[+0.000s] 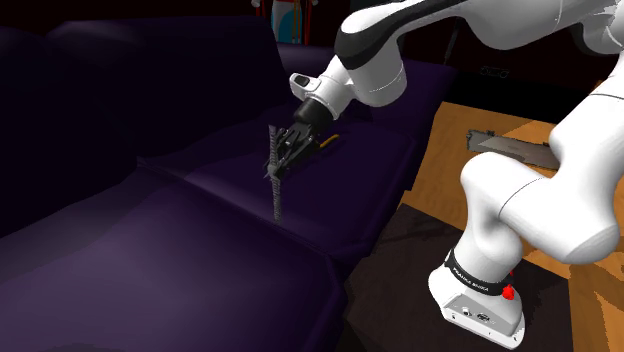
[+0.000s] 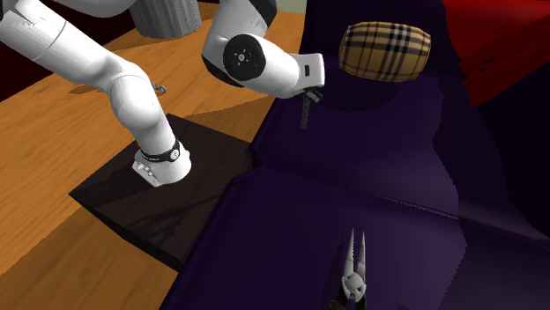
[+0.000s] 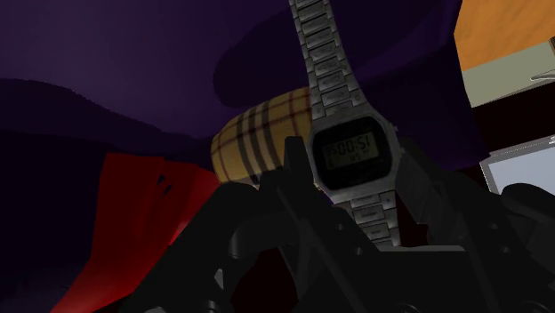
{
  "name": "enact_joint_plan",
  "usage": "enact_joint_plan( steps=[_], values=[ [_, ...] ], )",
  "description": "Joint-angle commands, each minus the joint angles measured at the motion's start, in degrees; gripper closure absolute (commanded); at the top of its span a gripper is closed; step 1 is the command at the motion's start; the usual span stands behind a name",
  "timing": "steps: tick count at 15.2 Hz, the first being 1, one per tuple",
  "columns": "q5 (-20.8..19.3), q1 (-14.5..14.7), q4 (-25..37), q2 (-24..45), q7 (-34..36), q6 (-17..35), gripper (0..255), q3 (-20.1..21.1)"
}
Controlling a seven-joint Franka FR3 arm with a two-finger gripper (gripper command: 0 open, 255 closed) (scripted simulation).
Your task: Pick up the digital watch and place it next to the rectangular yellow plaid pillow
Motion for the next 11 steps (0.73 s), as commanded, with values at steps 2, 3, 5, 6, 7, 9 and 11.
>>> enact_joint_plan(
  steps=[2,3,5,6,7,9,11],
  values=[
    [-1.8,-1.3,1.0,-1.1,2.8,-1.3,255,1.5],
    [-2.3,-1.6,1.4,-1.4,3.6,-1.8,255,2.0],
    [-3.2,-2.3,2.2,-2.0,5.2,-2.7,255,2.8],
    [-3.7,-2.6,2.6,-2.2,5.9,-3.1,255,3.2],
    [-4.1,-2.8,3.0,-2.5,6.7,-3.6,255,3.5],
    [-4.9,-3.4,3.8,-3.0,8.1,-4.5,255,4.3],
    [-5.6,-3.8,4.7,-3.4,9.5,-5.5,255,4.9]
  ],
)
